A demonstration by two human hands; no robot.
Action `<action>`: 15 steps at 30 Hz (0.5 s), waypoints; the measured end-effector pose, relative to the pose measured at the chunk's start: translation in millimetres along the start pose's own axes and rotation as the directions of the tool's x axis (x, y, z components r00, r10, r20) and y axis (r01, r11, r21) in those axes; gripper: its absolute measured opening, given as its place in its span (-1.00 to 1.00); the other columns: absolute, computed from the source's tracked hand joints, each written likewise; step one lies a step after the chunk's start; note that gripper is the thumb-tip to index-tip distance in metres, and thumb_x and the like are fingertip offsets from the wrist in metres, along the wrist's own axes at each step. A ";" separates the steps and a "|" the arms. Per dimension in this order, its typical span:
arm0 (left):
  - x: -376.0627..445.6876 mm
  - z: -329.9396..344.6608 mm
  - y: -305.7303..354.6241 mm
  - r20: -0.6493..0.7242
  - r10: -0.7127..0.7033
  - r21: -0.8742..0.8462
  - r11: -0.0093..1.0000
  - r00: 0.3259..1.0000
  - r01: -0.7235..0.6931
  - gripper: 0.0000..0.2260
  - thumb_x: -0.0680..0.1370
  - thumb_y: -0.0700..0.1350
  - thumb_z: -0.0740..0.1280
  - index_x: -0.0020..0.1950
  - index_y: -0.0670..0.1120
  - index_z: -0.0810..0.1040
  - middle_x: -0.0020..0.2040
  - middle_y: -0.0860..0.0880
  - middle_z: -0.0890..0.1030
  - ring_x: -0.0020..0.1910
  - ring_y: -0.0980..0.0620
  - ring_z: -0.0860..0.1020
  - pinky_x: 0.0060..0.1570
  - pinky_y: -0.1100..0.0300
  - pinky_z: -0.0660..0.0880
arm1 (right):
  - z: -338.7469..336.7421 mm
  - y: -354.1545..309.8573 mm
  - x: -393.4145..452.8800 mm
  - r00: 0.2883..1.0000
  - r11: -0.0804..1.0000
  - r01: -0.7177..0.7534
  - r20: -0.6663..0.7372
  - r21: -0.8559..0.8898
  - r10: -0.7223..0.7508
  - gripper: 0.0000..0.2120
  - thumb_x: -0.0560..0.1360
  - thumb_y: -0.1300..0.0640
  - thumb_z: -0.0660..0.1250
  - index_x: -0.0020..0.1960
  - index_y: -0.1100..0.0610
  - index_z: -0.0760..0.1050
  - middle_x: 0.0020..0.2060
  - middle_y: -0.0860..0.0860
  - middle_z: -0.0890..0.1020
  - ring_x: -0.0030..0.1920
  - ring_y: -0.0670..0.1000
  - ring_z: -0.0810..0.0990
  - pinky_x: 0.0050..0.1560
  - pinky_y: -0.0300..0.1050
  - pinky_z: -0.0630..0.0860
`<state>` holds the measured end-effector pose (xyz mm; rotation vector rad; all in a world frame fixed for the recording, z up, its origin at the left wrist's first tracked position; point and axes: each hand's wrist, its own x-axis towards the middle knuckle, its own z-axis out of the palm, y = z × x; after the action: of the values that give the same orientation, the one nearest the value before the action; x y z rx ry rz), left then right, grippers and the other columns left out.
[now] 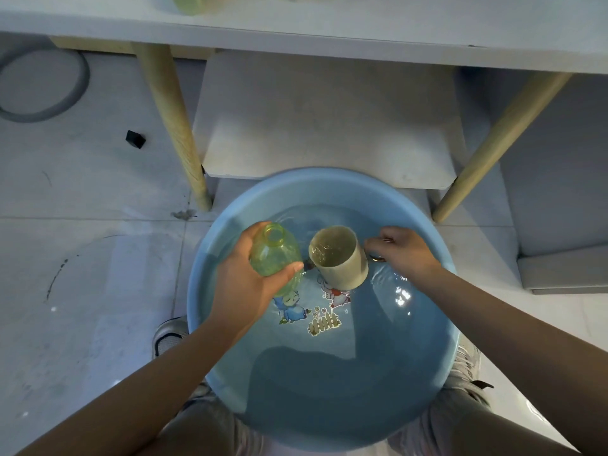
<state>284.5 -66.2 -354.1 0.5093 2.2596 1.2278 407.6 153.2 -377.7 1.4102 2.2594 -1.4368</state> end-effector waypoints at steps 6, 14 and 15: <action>-0.3 2.1 -1.0 0.026 0.008 0.014 1.000 1.000 -0.009 -0.43 0.31 0.03 0.57 0.23 0.22 0.40 0.10 0.14 0.60 0.12 0.11 0.55 0.19 0.05 0.50 | -12.3 1.6 -14.5 0.998 0.954 0.027 -0.069 0.299 -0.006 -0.72 0.41 0.14 0.40 -0.38 0.16 0.36 -0.41 0.05 0.33 -0.33 -0.04 0.29 -0.32 -0.12 0.19; -1.4 4.0 3.6 0.067 0.005 0.083 0.996 0.998 -0.011 -0.45 0.32 -0.02 0.56 0.25 0.10 0.45 0.07 0.21 0.56 0.09 0.25 0.49 0.08 0.54 0.34 | -39.6 -32.5 -27.5 0.966 0.962 0.211 -0.189 0.174 -0.177 -0.70 0.40 0.13 0.43 -0.38 0.21 0.40 -0.55 -0.11 0.37 -0.51 -0.17 0.26 -0.45 -0.23 0.20; -1.8 4.1 4.2 0.070 0.005 0.089 0.996 0.998 -0.012 -0.45 0.33 -0.02 0.56 0.26 0.09 0.45 0.07 0.20 0.55 0.09 0.24 0.49 0.08 0.54 0.33 | -41.7 -38.0 -30.1 0.959 0.963 0.233 -0.198 0.137 -0.204 -0.71 0.42 0.14 0.43 -0.35 0.26 0.41 -0.58 -0.13 0.34 -0.54 -0.16 0.26 -0.49 -0.28 0.18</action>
<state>288.7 -62.3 -351.9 0.5864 2.2627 1.1001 410.9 161.1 -314.4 1.4258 2.5346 -1.6500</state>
